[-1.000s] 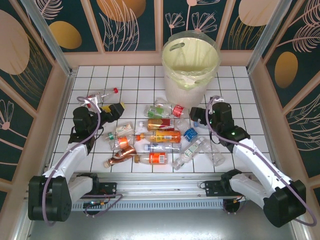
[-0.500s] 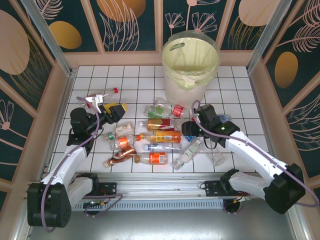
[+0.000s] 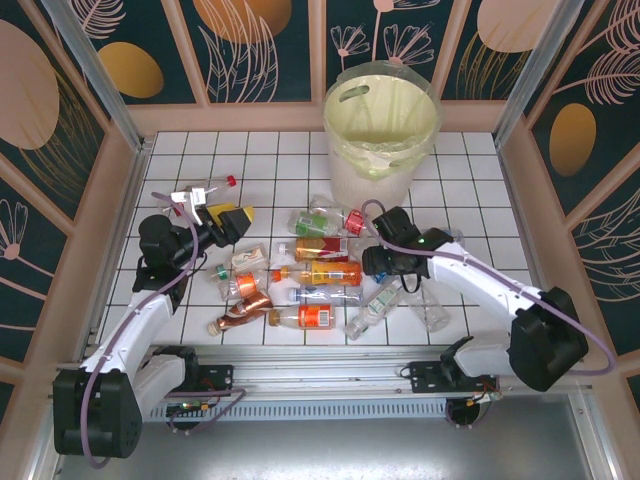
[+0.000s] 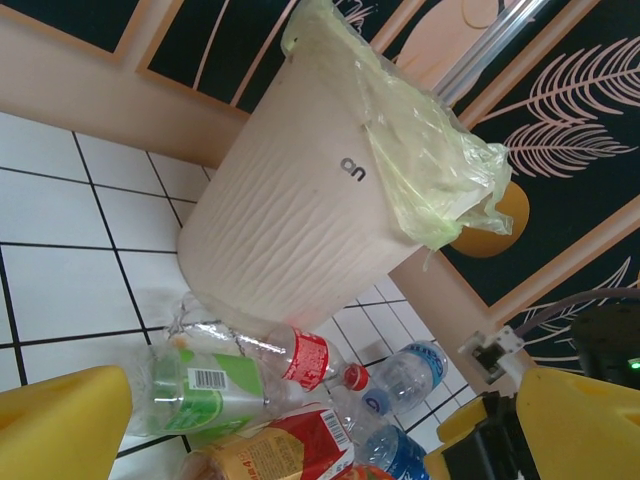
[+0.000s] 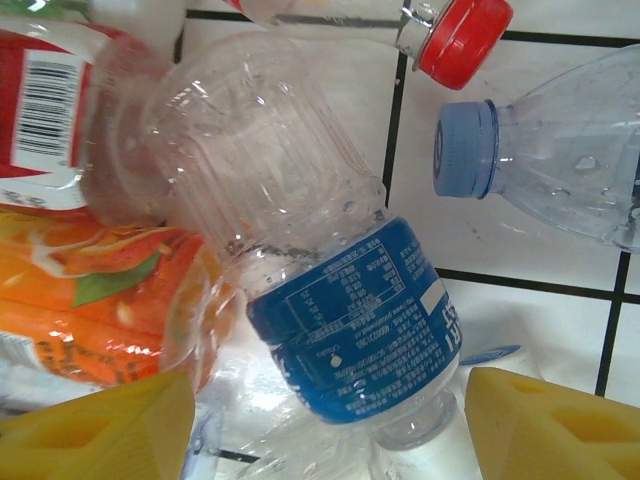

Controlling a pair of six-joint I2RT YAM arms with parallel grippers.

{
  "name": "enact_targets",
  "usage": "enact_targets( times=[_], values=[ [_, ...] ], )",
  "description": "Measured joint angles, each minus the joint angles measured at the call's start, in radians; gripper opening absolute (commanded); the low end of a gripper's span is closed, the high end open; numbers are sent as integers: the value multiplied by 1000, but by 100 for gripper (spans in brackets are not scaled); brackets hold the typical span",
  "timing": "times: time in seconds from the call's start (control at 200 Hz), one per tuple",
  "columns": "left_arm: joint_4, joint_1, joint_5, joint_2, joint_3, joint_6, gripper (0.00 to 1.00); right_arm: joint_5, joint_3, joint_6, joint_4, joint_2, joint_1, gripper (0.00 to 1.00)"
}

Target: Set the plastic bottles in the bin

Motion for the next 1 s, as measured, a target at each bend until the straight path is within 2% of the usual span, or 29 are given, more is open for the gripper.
enact_targets(
  times=[0.565, 1.001],
  values=[
    [-22, -43, -2, 23, 41, 1, 98, -40, 66, -156, 5, 155, -51, 76],
    [-54, -68, -9, 59, 63, 2, 99, -53, 68, -192, 56, 230, -51, 77]
  ],
)
